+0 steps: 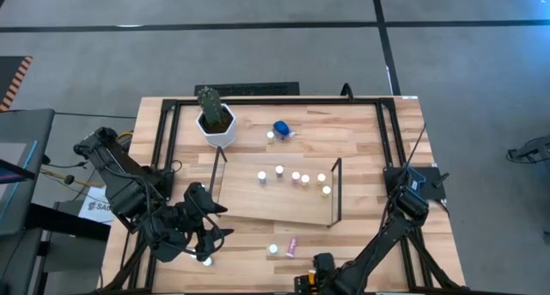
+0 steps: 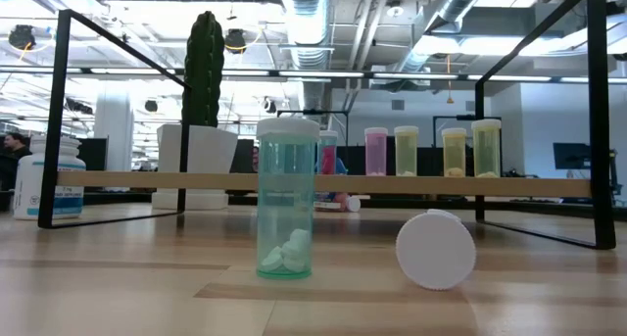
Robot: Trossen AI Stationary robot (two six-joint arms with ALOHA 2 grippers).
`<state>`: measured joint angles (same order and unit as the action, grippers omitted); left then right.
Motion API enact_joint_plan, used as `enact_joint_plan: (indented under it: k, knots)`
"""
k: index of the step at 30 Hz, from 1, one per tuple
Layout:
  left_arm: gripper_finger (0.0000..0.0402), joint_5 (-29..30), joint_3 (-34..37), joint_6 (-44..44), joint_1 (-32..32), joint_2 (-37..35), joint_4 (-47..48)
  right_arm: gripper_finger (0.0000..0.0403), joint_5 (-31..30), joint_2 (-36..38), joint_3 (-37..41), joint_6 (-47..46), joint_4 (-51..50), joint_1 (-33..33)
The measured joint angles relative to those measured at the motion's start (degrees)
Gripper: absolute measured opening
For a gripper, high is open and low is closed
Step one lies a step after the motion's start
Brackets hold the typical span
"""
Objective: Pick and place medicine bottles onto shelf by color
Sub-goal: Put the large orange pill bottle on the shelf
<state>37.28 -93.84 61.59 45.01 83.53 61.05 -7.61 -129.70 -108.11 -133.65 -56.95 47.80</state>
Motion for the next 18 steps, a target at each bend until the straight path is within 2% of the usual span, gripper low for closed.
enact_joint_plan:
  k: [11,18]
  knots:
    - [0.0281,0.1,0.0,0.5,0.0,0.0,-0.1,0.0365,1.3,0.0,4.6,-0.5,4.2,-0.4]
    - [0.0281,0.9,0.0,0.3,0.0,0.0,-0.1,0.0321,1.3,0.0,4.6,2.3,1.5,-1.2]
